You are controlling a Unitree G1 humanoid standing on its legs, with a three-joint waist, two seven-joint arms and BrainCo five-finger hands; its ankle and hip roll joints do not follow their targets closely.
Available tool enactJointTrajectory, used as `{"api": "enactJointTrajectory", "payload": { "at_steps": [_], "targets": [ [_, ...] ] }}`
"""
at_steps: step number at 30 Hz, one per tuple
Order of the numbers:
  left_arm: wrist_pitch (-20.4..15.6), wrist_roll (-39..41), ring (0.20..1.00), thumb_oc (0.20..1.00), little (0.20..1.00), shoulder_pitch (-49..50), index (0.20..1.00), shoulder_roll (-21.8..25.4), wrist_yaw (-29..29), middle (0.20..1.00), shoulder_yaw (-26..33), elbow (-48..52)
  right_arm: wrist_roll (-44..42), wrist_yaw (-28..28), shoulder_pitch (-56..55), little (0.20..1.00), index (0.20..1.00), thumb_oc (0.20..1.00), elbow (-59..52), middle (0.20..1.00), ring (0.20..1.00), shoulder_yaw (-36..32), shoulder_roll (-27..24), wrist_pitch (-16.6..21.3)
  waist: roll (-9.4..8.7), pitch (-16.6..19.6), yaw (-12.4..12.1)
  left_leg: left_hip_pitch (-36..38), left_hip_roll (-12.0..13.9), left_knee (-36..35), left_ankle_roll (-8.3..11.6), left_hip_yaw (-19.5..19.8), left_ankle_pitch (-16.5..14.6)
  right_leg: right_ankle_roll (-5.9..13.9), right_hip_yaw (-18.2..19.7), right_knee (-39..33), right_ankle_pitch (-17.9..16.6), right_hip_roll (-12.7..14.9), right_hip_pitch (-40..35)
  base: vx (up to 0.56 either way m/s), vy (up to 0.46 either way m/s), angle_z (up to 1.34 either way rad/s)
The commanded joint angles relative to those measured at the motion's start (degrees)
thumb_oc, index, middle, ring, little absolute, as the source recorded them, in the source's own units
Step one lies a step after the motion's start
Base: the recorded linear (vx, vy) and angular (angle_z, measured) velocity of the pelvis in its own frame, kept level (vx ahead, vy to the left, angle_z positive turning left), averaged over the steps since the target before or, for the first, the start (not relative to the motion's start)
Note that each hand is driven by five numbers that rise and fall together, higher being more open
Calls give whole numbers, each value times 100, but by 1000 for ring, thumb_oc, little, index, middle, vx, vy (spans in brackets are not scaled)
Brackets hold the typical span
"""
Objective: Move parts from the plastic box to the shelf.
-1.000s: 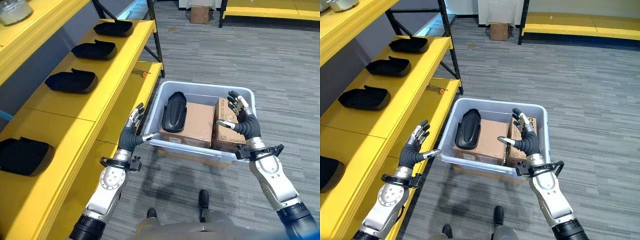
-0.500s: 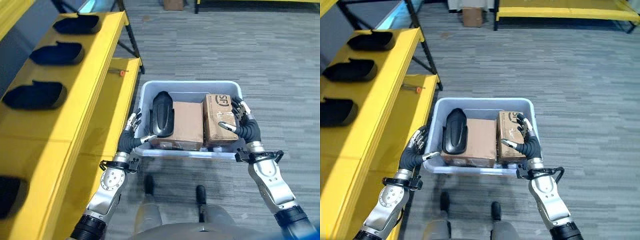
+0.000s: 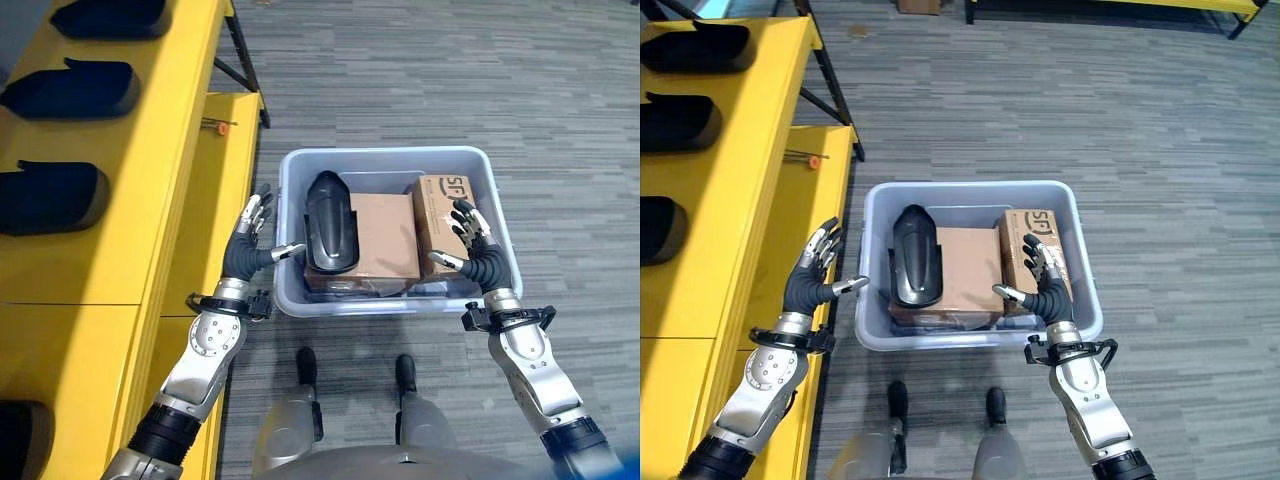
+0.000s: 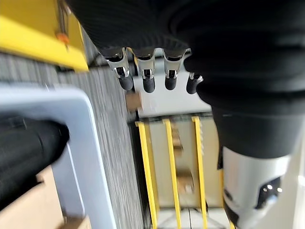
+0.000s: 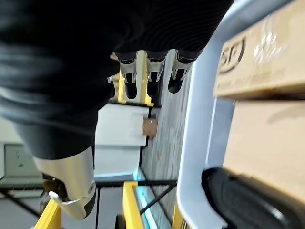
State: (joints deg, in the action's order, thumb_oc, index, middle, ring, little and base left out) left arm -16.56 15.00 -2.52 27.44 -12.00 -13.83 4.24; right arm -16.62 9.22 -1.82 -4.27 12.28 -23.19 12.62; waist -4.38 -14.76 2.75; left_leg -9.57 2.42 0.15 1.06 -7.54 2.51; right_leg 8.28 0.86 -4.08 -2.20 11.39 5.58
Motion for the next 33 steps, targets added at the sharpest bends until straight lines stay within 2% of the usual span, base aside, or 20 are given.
{"api": "enactJointTrajectory", "payload": {
  "at_steps": [1,6,13,18,20,28,33],
  "targets": [
    [-305,-362,1000,1000,1000,-410,1000,-19,-238,1000,-134,132,-38,80,121,1000,1000,1000,-470,1000,1000,-59,-117,242,-35,339,58,-495,466,799,169,55,-219,193,75,330,-153,313,140,-79,-26,-13],
    [-281,-606,1000,1000,1000,-1310,1000,-258,-587,1000,-631,-271,-56,238,407,1000,1000,1000,-556,1000,1000,137,-164,314,-85,105,246,-586,571,554,248,-113,4,185,227,323,-293,196,559,-69,-35,-24],
    [-197,-904,1000,1000,1000,-2241,1000,-596,-1165,1000,-907,-1193,-23,506,657,1000,1000,1000,-492,1000,1000,228,-100,373,-165,-85,383,-640,681,245,332,-364,232,230,294,276,-467,98,935,-48,-28,-20],
    [-130,-1036,1000,1000,1000,-2960,1000,-732,-1968,1000,-680,-2103,23,754,908,1000,1000,1000,-418,1000,1000,363,-56,460,-286,-370,528,-776,768,196,413,-501,325,233,367,267,-593,7,1231,-43,-24,-17],
    [-104,-1061,1000,1000,1000,-3047,1000,-729,-2118,1000,-600,-2228,26,790,947,1000,1000,1000,-392,1000,1000,388,-37,474,-314,-402,538,-807,791,196,423,-522,340,235,382,263,-619,-2,1277,-20,-19,-8],
    [-112,-1198,1000,1000,1000,-3124,1000,-672,-2864,1000,-20,-2379,13,887,933,1000,1000,1000,-389,1000,1000,432,-20,599,-513,-600,604,-925,864,166,474,-532,398,215,367,263,-648,-72,1399,1,-21,-7],
    [-78,-1364,1000,1000,1000,-3104,1000,-621,-3089,1000,111,-2423,-74,869,916,1000,1000,1000,-383,1000,1000,461,-59,657,-621,-677,618,-982,888,190,489,-477,396,200,331,275,-632,-101,1418,6,-17,1]
  ]
}}
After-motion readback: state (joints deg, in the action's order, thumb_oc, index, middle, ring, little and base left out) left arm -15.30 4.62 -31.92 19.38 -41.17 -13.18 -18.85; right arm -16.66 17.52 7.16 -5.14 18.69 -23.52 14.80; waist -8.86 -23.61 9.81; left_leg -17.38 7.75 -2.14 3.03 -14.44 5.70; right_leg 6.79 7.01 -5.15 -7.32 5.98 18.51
